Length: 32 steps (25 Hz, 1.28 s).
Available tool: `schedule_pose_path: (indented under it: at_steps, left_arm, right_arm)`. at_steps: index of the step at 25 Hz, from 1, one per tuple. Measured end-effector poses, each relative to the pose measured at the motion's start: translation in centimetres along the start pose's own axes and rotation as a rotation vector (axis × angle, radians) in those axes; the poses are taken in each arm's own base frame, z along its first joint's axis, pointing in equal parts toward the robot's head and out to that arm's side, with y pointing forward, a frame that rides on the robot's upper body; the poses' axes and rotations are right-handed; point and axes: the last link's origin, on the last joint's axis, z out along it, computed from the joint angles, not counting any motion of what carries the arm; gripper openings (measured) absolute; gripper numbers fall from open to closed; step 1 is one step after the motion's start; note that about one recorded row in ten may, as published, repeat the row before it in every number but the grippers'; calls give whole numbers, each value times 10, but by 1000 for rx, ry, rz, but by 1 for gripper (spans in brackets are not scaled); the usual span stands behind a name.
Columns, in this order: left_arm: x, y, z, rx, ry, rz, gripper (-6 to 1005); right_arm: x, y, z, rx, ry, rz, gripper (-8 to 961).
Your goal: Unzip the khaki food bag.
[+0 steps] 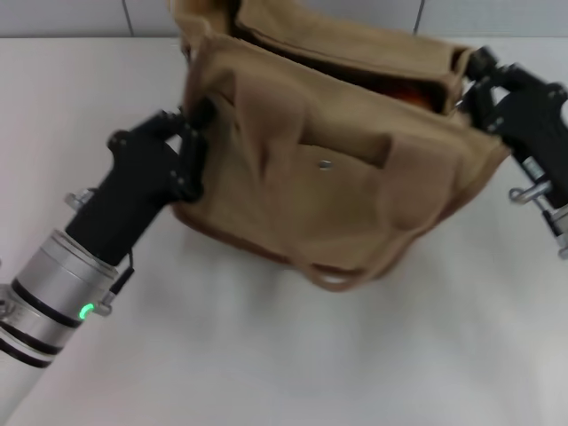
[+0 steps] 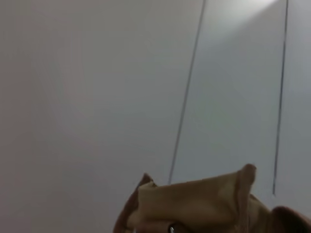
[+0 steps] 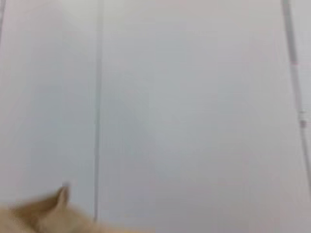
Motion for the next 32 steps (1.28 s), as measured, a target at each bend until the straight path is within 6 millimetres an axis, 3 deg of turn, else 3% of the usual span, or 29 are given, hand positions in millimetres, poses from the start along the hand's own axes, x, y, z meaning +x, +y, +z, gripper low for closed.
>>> schedule_pose_path:
  at_steps: [4,8,14,15,20,24,25,26,29,32]
  left_arm:
    - [-16,3,0,11,-94,-23,181]
    - [-30,2,1,76,-172,-59,182]
    - [-23,0,-5,84,-131,-53,184]
    - [-20,-1,-8,81,-111,-43,231]
    - [6,-10,-33,71,12,26,457]
    - [14,-15,-41,56,38,50,614]
    - [28,-23,-55,-74,5,88,653]
    - [28,-23,-55,-74,5,88,688]
    - [48,-34,-70,-355,-172,97,792]
    - [56,-35,-73,-508,-263,75,815]
  right_arm:
    - [-6,-24,5,37,9,75,139]
    - [-5,-33,11,64,35,96,162]
    - [-5,-35,0,101,14,118,195]
    - [-8,-35,-5,102,-6,130,201]
    - [-29,-42,-41,65,-123,230,435]
    - [-47,-38,-67,-107,-120,254,535]
    - [-50,-34,-72,-182,-98,245,559]
    - [-53,-28,-78,-270,-71,231,584]
    - [-59,-7,-92,-581,25,179,659]
    - [-57,9,-97,-793,112,161,740]
